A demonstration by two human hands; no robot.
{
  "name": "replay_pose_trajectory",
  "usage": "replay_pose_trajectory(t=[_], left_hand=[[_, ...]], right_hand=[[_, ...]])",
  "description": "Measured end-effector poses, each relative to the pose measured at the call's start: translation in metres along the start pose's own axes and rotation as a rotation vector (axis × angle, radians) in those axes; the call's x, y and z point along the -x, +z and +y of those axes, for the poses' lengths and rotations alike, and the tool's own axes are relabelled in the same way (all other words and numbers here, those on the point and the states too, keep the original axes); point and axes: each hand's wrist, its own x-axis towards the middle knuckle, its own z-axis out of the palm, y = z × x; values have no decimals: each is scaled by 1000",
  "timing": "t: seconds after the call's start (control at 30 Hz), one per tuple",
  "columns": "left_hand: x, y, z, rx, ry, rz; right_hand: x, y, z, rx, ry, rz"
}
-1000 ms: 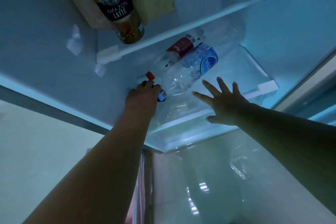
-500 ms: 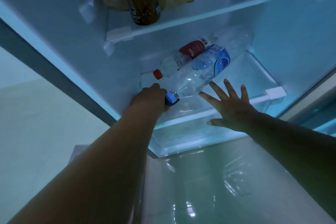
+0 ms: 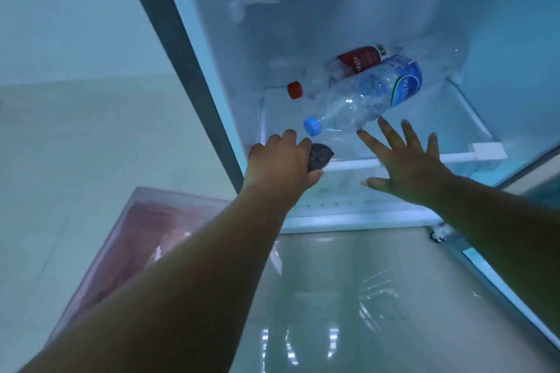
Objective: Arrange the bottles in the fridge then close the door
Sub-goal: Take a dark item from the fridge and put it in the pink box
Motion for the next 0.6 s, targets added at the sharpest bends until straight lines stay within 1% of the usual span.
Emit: replay_pose_trajectory(t=[0.1,0.23,0.3,0.37,0.6], left_hand=[[22,9,0,11,36,107],[59,30,-13,25,117,249],[76,38,-26,14,123,274],[92,39,-43,18,91,282],[142,47,-111,-22,-54,249]], right_hand=[[10,1,-19,-1,-15,26],[17,0,-54,-49,-93,83],[16,-4,-74,-83,-161,116],[12,-7,-96,-74,-225,112],[-15,-11,-167,-50,-243,88]])
